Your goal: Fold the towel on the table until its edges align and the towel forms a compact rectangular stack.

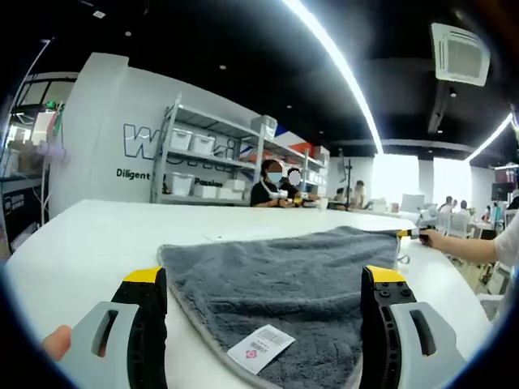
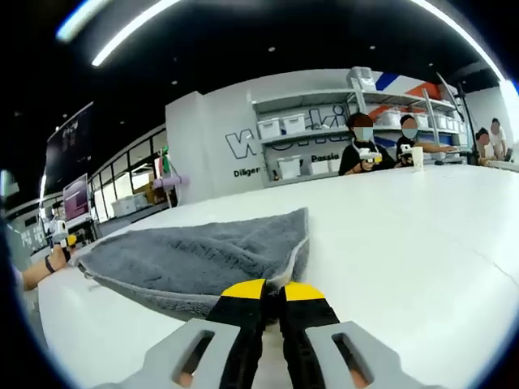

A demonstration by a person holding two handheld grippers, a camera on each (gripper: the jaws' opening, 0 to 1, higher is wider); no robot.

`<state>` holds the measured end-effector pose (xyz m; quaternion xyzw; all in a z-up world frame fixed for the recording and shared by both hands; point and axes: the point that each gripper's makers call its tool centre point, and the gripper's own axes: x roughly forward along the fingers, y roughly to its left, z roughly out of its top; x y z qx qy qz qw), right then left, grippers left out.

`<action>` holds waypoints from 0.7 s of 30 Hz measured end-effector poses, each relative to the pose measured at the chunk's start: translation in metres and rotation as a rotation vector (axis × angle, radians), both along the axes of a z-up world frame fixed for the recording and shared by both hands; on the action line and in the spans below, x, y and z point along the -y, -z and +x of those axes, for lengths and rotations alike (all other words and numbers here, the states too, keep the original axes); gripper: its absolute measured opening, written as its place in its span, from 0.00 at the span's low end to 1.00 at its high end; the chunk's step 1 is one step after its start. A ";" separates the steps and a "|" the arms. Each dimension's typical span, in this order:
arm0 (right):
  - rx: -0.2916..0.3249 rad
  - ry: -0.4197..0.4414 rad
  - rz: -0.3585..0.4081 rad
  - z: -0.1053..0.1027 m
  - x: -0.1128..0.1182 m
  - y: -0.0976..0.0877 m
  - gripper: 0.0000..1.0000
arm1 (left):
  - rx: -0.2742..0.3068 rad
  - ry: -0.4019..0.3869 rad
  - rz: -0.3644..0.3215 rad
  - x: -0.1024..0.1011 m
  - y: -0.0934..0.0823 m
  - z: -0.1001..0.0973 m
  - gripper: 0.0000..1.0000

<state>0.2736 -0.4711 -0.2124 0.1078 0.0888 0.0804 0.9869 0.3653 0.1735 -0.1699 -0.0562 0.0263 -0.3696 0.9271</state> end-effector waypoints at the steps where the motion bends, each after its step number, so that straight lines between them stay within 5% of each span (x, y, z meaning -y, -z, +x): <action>1: 0.003 0.003 0.007 0.000 0.000 -0.001 0.02 | 0.000 -0.003 0.000 0.000 0.000 0.000 0.98; 12: 0.006 0.031 0.028 0.011 0.002 -0.006 0.01 | -0.008 -0.016 -0.010 -0.003 0.002 0.002 0.98; 21: 0.147 -0.030 0.115 0.024 -0.049 -0.040 0.01 | -0.033 -0.028 -0.050 -0.007 0.003 0.002 0.98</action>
